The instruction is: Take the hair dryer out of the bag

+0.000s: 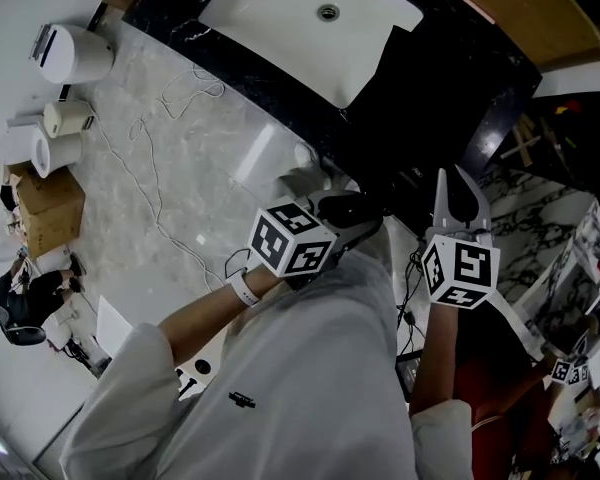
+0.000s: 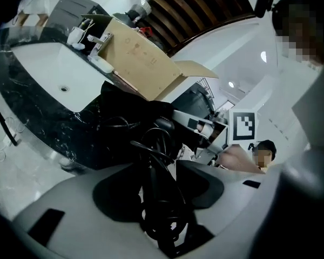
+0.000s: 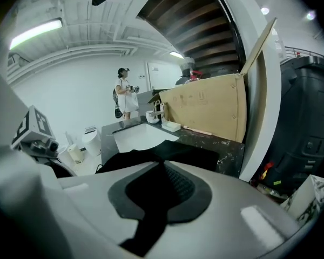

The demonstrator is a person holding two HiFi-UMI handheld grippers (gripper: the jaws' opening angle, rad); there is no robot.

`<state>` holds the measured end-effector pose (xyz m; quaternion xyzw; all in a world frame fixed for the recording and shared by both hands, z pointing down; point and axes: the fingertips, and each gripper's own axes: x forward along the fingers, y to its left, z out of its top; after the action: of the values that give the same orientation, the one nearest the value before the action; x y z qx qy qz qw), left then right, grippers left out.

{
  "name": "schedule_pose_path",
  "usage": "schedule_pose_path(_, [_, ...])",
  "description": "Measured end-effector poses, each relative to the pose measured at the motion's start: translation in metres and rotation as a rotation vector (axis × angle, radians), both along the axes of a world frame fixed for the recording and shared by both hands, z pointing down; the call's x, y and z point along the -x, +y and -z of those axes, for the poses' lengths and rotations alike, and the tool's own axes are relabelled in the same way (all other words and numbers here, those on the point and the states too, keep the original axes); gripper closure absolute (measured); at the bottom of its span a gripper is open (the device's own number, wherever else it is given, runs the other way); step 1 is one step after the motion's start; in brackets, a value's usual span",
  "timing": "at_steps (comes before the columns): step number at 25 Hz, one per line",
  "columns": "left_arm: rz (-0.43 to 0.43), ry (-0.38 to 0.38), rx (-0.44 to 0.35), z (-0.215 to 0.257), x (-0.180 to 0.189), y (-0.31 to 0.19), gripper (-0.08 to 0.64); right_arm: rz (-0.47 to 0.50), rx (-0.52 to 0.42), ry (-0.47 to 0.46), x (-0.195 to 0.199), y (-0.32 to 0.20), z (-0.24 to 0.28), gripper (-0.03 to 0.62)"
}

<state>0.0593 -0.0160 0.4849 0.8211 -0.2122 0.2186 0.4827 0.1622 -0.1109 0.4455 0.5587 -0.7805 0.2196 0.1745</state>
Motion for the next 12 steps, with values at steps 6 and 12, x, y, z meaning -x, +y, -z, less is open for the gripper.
schedule_pose_path(6, [-0.110, 0.007, -0.020, 0.010, 0.004, 0.020, 0.356, 0.029, 0.107, -0.059, -0.007, -0.002, -0.009, 0.509])
schedule_pose_path(12, [-0.179, 0.025, -0.032, 0.020, 0.004, 0.037, 0.354, 0.093, 0.189, -0.182, -0.009, 0.002, -0.001, 0.437])
